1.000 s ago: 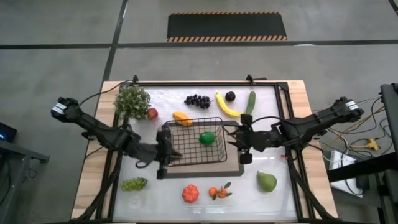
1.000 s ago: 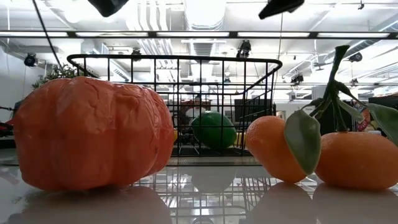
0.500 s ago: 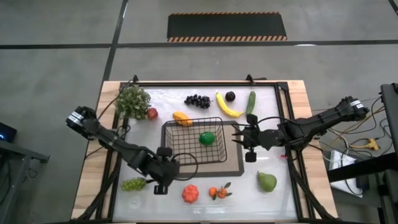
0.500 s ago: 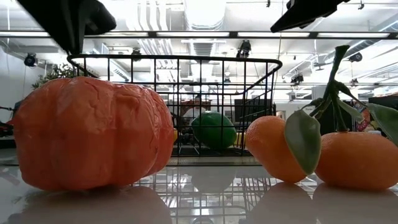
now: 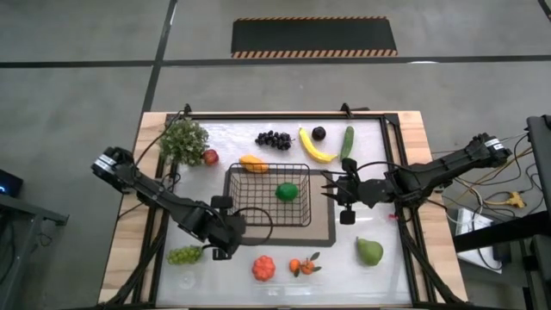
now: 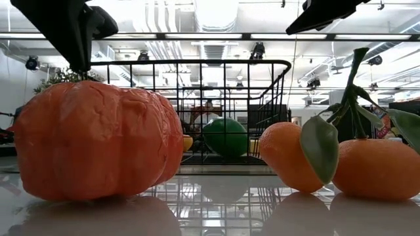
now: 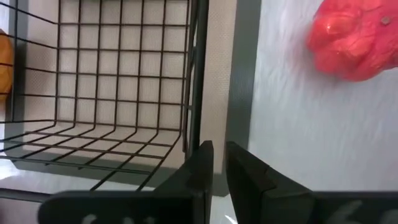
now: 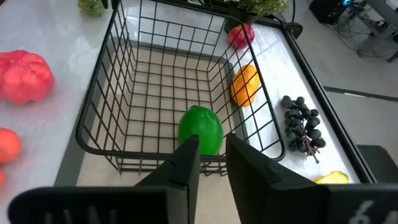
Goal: Build produce basket
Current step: Adjust the black wire basket, then put the green grapes into the black wire basket
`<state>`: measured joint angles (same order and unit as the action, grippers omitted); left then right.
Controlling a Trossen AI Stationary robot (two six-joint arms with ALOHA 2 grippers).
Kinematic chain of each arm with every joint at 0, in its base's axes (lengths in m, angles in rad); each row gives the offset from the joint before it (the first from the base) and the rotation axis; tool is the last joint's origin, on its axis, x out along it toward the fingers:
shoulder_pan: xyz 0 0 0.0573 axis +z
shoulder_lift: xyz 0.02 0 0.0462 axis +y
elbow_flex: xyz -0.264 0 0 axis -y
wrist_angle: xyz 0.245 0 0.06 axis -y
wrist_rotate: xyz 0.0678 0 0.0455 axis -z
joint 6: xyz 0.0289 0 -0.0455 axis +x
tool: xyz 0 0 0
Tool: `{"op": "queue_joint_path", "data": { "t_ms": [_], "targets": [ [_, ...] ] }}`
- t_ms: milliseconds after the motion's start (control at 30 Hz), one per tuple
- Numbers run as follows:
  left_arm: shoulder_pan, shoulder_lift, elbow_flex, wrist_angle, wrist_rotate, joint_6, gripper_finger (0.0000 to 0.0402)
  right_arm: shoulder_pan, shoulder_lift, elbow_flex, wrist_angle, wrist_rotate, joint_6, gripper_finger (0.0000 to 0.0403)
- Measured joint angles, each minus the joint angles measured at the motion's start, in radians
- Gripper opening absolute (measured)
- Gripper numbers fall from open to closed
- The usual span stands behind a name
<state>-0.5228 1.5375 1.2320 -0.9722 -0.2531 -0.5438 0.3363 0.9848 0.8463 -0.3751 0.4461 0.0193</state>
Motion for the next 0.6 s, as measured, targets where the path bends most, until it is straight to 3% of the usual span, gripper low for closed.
{"op": "queue_joint_path", "data": {
  "t_ms": [200, 400, 600],
  "targets": [
    [0.000, -0.062, 0.013, 0.111, -0.001, 0.113, 0.0026, 0.000, 0.000, 0.000, 0.000, 0.000, 0.015, 0.0068],
    [-0.002, -0.179, -0.025, 0.373, -0.044, 0.469, 0.0026, 0.000, 0.000, -0.002, -0.001, 0.077, 0.035, 0.0059],
    [0.020, -0.293, -0.162, 0.696, -0.048, 0.804, 0.0026, -0.001, 0.000, -0.004, 0.009, 0.131, 0.060, 0.0052]
  ]
}}
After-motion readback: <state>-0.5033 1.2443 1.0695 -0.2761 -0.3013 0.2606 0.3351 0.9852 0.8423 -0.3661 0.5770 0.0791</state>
